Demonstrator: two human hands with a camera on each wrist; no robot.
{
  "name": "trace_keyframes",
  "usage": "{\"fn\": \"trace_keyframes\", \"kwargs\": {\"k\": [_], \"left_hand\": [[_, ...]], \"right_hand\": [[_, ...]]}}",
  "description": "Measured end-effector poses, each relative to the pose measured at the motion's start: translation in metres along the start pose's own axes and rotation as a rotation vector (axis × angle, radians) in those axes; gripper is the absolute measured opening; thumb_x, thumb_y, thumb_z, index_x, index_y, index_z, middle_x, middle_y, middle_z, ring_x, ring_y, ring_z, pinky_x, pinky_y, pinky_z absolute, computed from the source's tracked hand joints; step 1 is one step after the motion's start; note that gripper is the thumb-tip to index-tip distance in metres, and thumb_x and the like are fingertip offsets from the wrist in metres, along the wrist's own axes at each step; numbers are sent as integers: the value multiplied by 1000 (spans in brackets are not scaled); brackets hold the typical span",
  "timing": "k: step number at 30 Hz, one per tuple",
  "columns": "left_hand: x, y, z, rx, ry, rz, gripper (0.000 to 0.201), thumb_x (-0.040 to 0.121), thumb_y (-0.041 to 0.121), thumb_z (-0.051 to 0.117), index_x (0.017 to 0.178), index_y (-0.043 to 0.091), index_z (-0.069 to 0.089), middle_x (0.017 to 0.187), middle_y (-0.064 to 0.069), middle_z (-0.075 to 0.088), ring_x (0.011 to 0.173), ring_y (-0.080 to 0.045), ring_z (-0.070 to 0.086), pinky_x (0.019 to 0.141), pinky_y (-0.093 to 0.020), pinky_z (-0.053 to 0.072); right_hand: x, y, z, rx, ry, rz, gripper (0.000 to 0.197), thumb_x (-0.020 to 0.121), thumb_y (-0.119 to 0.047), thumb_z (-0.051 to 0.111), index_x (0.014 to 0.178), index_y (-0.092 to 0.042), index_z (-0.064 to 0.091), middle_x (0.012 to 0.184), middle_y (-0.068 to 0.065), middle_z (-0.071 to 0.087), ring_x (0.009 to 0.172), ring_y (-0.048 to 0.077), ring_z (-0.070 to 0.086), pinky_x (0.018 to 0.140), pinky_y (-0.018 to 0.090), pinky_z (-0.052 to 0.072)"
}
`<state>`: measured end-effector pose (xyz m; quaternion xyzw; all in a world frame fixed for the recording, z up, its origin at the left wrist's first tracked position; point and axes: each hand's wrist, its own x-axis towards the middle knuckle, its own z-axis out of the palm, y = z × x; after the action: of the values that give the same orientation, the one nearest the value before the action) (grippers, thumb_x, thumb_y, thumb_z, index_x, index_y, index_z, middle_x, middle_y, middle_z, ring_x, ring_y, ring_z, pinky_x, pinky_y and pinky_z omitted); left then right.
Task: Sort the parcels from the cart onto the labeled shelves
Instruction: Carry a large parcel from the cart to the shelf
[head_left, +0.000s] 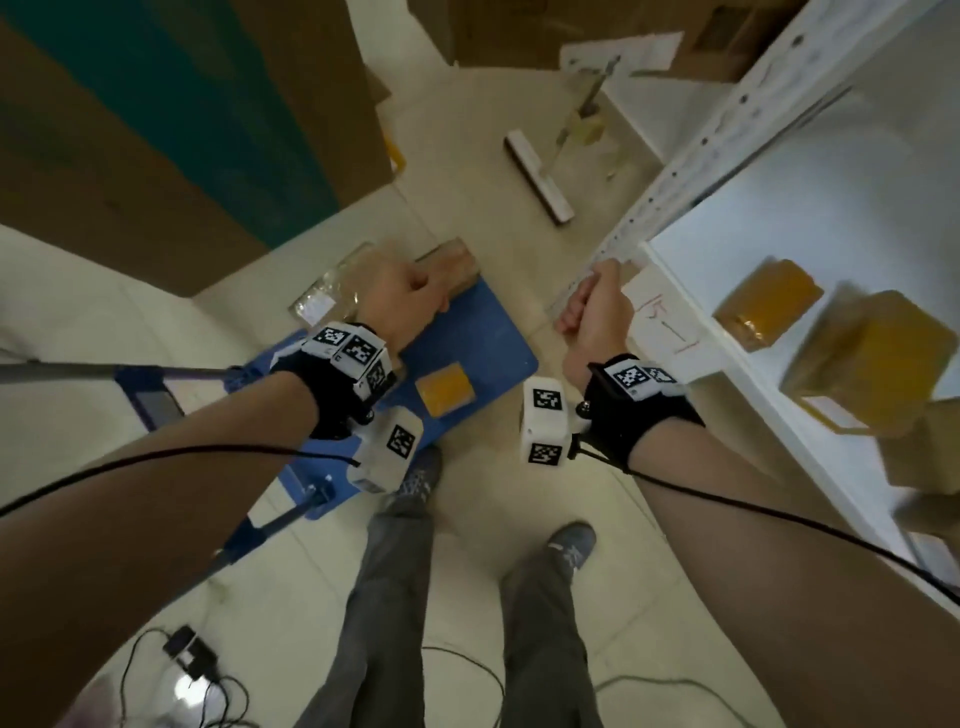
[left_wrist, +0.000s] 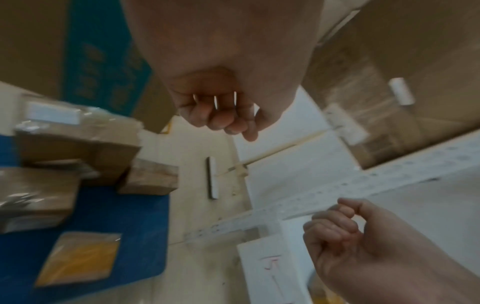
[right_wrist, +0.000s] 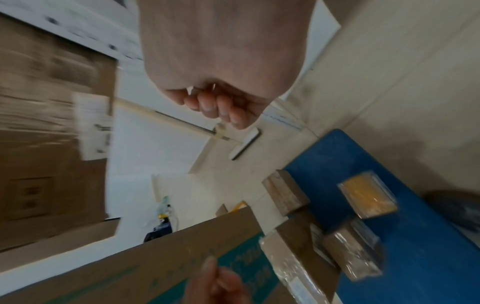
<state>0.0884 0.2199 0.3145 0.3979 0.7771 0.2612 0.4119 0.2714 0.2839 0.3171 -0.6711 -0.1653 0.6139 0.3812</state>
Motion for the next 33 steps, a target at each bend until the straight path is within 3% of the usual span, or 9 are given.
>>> {"fn": "trace_keyframes", "kwargs": {"k": [2, 4, 9, 14, 16, 18, 22, 29, 33], "left_hand": [[10, -47, 0, -18, 22, -117, 35, 96, 21, 54, 72, 0, 69, 70, -21, 64, 58, -18, 53, 56, -25, 40], [21, -94, 0, -2, 28, -203, 33, 96, 22, 56, 80, -3, 70, 71, -13, 62, 59, -15, 51, 56, -24, 39], [45, -192, 0, -8, 132, -347, 27, 88, 24, 65, 66, 18, 50, 67, -1, 53, 66, -14, 50, 61, -27, 38], [65, -250, -3, 15, 258, -400, 33, 78, 28, 76, 96, 18, 51, 106, -10, 60, 89, -25, 58, 73, -34, 46], [72, -265, -4, 69, 275, -389, 48, 78, 26, 78, 114, 12, 50, 125, -12, 47, 93, -23, 52, 78, -33, 44], [82, -278, -8, 115, 280, -337, 65, 76, 26, 80, 129, 11, 46, 133, -14, 36, 111, -27, 48, 90, -36, 45], [109, -294, -12, 290, 269, -334, 96, 66, 28, 85, 147, 21, 34, 148, -11, 27, 131, -35, 35, 98, -44, 42], [166, -307, -17, 441, 138, -292, 123, 65, 32, 88, 158, 25, 9, 165, -3, 13, 150, -36, 14, 118, -53, 26], [182, -313, -11, 431, 64, -310, 122, 64, 33, 90, 157, 21, 11, 154, -5, 28, 140, -37, 27, 111, -52, 34]], "right_hand": [[15, 36, 11, 33, 11, 83, 41, 99, -28, 47, 60, -20, 39, 47, -2, 32, 43, 14, 26, 46, 27, 27], [30, 73, 23, 69, 35, 168, 40, 99, -32, 47, 62, -17, 43, 47, -2, 37, 46, 16, 31, 49, 28, 33], [57, 156, 52, 100, -3, 340, 37, 102, -32, 45, 71, -12, 54, 58, 2, 50, 51, 16, 41, 55, 29, 42], [72, 211, 79, 59, -28, 408, 28, 100, -31, 48, 85, -10, 59, 79, 8, 63, 62, 19, 51, 61, 31, 49], [77, 224, 88, 62, -57, 416, 25, 100, -31, 48, 92, -10, 60, 86, 10, 66, 68, 21, 54, 68, 32, 52], [83, 237, 100, 69, -94, 433, 25, 101, -32, 48, 98, -10, 60, 94, 12, 68, 76, 23, 58, 74, 34, 53], [92, 255, 123, 63, -222, 485, 37, 104, -34, 45, 128, -8, 56, 116, 14, 67, 102, 27, 64, 89, 36, 54], [106, 271, 170, 39, -345, 520, 53, 106, -38, 44, 149, -7, 45, 145, 16, 55, 131, 33, 56, 114, 45, 42], [110, 275, 187, 48, -385, 553, 57, 106, -41, 46, 153, -10, 40, 154, 14, 46, 136, 34, 52, 117, 50, 39]]}}
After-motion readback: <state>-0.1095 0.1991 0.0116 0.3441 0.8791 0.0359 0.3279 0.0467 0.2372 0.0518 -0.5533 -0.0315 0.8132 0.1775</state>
